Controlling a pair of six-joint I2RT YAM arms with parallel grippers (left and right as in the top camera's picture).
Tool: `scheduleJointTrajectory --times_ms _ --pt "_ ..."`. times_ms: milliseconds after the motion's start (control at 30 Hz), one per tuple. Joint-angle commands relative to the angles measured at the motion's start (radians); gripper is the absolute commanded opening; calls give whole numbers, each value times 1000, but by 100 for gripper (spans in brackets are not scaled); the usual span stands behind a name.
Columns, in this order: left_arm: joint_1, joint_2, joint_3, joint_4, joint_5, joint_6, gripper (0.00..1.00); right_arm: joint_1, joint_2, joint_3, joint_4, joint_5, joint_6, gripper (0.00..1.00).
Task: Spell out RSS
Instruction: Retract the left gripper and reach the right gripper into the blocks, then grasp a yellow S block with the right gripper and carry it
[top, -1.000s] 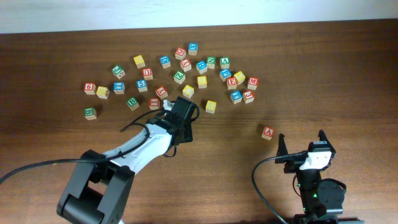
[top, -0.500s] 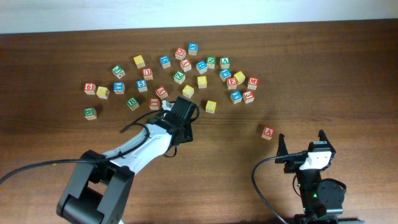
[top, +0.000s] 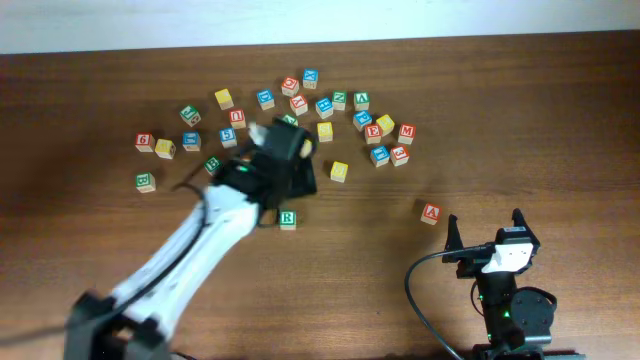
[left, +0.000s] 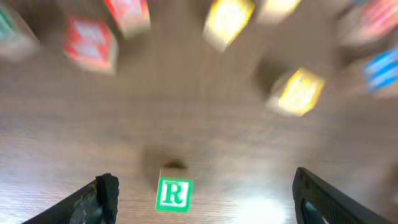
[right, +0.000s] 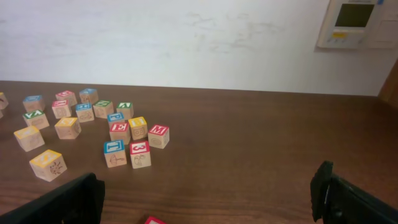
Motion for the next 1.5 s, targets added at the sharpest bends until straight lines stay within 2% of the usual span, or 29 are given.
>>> scheduleJointTrajectory --times_ms 0,33,100,167,233,300,333,367,400,433,467,500,533,633,733,800,900,967,1033,1067,1100,1133,1167,1200,1233,1267,1300,1433,1467 --pt "188 -233 159 -152 -3 1 99 -7 -6 -7 -4 5 2 98" --pt "253 -269 159 -185 -4 1 100 -7 -6 -7 -4 5 2 98" --pt "513 -333 159 -379 9 0 99 -7 -6 -7 -4 5 2 98" --pt "615 -333 159 -507 23 0 99 -7 -6 -7 -4 5 2 98" --pt "632 -333 159 -593 24 0 99 -7 -6 -7 59 -69 58 98" --pt "632 -333 159 -610 23 0 99 -7 -6 -7 171 -758 538 98" --pt "632 -333 159 -610 23 0 99 -7 -6 -7 167 -903 613 98" --pt "632 -333 159 -610 23 0 99 -6 -6 -7 238 -903 756 98" --pt "632 -333 159 -610 23 0 99 -6 -6 -7 439 -869 880 98" --pt "632 -333 159 -610 23 0 99 -6 -6 -6 731 -827 927 98" --pt "632 -333 159 -610 23 0 99 -6 -6 11 915 -735 927 98" --pt "632 -333 159 -610 23 0 99 -7 -5 64 911 -638 926 98" --pt "632 -333 159 -610 23 0 99 -8 12 154 821 -585 880 98" --pt "632 -333 159 -610 23 0 99 -7 214 556 365 -636 409 98" --pt "632 -333 159 -610 23 0 99 -7 602 991 -225 -667 67 98" --pt "632 -333 159 -610 23 0 99 2 895 1225 -478 -809 -25 98" --pt "632 -333 159 -610 23 0 99 133 1215 1460 -717 -758 -25 98" --pt "632 -333 159 -610 23 0 99 286 1373 1578 -801 -538 -25 98" --pt "632 -333 159 -610 23 0 99 407 1556 1709 -954 -219 89 98" --pt "632 -333 159 -610 23 0 99 418 1648 1740 -988 -237 89 98" --pt "632 -333 159 -610 23 0 99 418 1738 1740 -967 -369 89 98" --pt "632 -333 159 -610 23 0 99 418 1815 1740 -976 -631 88 98" --pt "632 -333 159 -610 23 0 99 418 1851 1740 -986 -691 88 98" --pt "632 -333 159 -610 23 0 99 418 1886 1740 -955 -684 96 98" --pt "632 -333 159 -610 23 0 99 419 1938 1740 -914 -565 272 99" --pt "632 -333 159 -610 23 0 99 419 1975 1740 -947 -336 509 99" --pt "632 -333 159 -610 23 0 99 421 2010 1740 -986 -216 616 95" --pt "632 -333 159 -610 23 0 99 426 2127 1738 -968 -149 613 96" --pt "632 -333 159 -610 23 0 99 426 2147 1738 -950 -149 613 87"
